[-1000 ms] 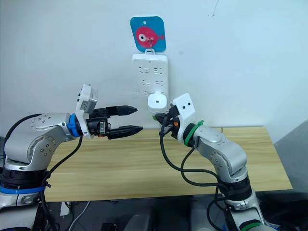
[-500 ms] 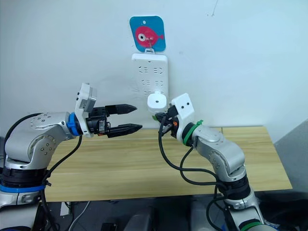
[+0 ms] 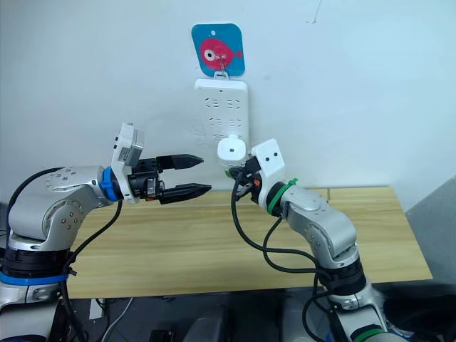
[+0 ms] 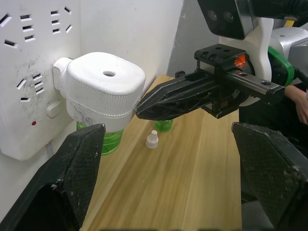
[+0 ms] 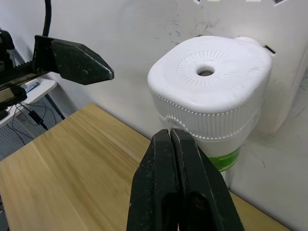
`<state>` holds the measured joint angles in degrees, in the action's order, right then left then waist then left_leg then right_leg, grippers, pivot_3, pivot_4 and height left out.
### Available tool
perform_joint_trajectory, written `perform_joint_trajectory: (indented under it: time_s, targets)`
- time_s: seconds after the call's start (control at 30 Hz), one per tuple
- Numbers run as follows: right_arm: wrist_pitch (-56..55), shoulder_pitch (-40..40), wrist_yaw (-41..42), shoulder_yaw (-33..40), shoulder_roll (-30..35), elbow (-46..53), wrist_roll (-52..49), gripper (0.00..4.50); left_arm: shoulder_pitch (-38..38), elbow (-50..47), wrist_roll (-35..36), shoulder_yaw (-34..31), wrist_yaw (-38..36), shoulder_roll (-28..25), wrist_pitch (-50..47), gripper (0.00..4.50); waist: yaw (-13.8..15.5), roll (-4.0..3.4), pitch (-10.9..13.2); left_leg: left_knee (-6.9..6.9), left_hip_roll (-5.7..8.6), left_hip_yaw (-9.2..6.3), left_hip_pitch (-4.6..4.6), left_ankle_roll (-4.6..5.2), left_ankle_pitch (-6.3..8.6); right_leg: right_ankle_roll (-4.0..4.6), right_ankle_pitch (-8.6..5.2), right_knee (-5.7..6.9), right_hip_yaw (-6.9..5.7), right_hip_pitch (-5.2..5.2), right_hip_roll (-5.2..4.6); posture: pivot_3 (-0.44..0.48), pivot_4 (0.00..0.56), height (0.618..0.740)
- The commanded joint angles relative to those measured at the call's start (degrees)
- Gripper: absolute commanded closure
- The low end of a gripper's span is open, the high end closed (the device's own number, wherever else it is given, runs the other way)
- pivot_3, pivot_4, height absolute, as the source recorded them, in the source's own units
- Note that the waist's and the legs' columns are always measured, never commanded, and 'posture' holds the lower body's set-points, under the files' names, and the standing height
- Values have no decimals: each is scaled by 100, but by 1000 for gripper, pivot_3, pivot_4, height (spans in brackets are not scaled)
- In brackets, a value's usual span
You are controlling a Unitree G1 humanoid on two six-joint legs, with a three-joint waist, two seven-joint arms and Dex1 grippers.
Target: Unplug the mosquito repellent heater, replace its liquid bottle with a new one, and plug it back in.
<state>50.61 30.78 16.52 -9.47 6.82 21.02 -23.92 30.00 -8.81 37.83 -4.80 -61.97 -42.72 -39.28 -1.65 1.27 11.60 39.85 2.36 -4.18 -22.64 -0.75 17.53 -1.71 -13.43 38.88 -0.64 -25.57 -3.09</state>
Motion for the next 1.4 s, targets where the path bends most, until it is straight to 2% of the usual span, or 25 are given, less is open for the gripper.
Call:
perform_joint_trajectory:
  time_s: [0.03,0.27,0.5,0.7,0.8,0.93,1.13,1.17,1.4]
  targets:
    - [-206,128,-340,528,-161,67,0,4456,96,-62,10,-59,-36,-1,125,0,0,0,0,0,-1,-1,0,0,0,0,0,1,0,0,0,39,217,740]
    - [-61,28,-266,560,-70,216,-100,4456,103,-20,-21,-40,-76,-5,166,0,4,-1,1,1,0,-7,6,0,0,0,0,2,-2,8,1,37,211,740]
    - [464,-171,838,228,624,958,-1003,4456,152,110,-147,16,-122,-35,289,0,2,-2,2,-7,1,-10,9,-1,-1,0,0,-6,-4,13,2,37,201,740]
    - [500,-93,1313,1142,1502,1106,-1573,4456,133,307,-438,-70,-59,-182,471,0,10,-1,1,-17,1,-9,4,-2,-1,-1,0,-29,-6,14,1,39,193,740]
    - [375,-81,1608,1682,2090,977,-1721,3885,166,364,-481,-199,20,-311,436,0,17,-1,2,-17,1,-10,6,9,5,-1,-1,-33,-8,21,0,37,190,740]
    - [103,-194,2269,2123,3016,796,-1759,2486,143,436,-535,-262,-67,-657,379,0,20,1,3,-18,1,-9,4,17,9,-1,-1,-37,-9,21,0,35,187,740]
    - [-113,-458,2758,2249,3578,958,-1922,237,196,714,-564,-566,1,-960,429,0,11,2,3,-19,-4,-5,6,21,11,-2,-1,-35,-7,23,0,35,179,740]
    - [-103,-449,2743,2270,3605,966,-1970,42,147,722,-540,-629,-21,-1019,419,0,10,2,3,-18,-5,-4,6,21,11,-2,-1,-34,-7,22,0,35,179,740]
    - [55,-255,2719,2170,3623,1125,-2423,42,-1,714,-498,-798,-84,-1140,479,0,55,2,3,-14,-4,-6,4,9,5,-2,-1,-36,-8,24,-3,54,166,740]
